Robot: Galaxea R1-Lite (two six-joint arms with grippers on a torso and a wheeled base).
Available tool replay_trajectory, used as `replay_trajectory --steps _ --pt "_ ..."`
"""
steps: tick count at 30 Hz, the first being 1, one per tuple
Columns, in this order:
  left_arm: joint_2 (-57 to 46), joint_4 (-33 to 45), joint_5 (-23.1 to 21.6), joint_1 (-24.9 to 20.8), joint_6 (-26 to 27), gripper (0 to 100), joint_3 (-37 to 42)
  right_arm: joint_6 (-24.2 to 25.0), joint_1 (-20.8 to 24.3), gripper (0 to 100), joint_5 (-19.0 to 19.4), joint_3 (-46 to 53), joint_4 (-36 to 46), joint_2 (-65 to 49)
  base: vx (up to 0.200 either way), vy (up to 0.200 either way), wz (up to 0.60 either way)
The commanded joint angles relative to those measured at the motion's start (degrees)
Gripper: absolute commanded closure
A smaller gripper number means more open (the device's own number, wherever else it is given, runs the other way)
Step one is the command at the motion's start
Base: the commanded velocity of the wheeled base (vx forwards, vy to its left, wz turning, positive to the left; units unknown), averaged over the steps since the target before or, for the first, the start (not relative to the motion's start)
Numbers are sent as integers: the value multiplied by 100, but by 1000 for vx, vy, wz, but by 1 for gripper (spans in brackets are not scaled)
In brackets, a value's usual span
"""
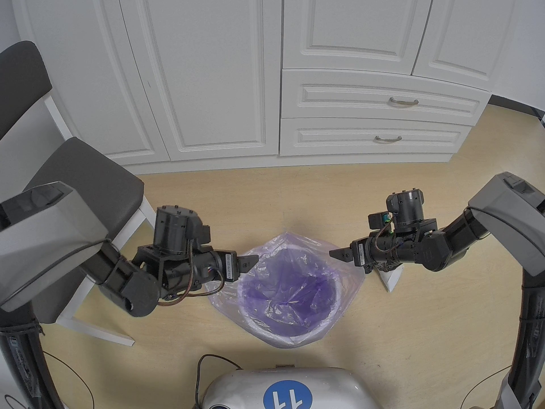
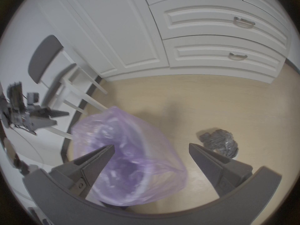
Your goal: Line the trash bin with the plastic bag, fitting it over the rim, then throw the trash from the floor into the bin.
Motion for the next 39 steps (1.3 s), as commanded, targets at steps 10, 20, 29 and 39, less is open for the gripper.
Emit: replay_trajectory --steps 10,20,29,39 --pt "1481 568 122 344 686 0 -1527 -344 -576 0 -711 -1219 59 1678 0 0 0" --pt "1666 560 307 529 651 0 -1975 377 -558 0 -544 -1527 -3 1757 0 0 0" --pt "2422 630 623 784 484 0 -2828 1194 -426 0 -174 -1720 -144 1854 0 0 0" --pt "3011 982 834 924 484 0 -3285 1256 -426 0 -227 -2089 -47 2346 0 0 0"
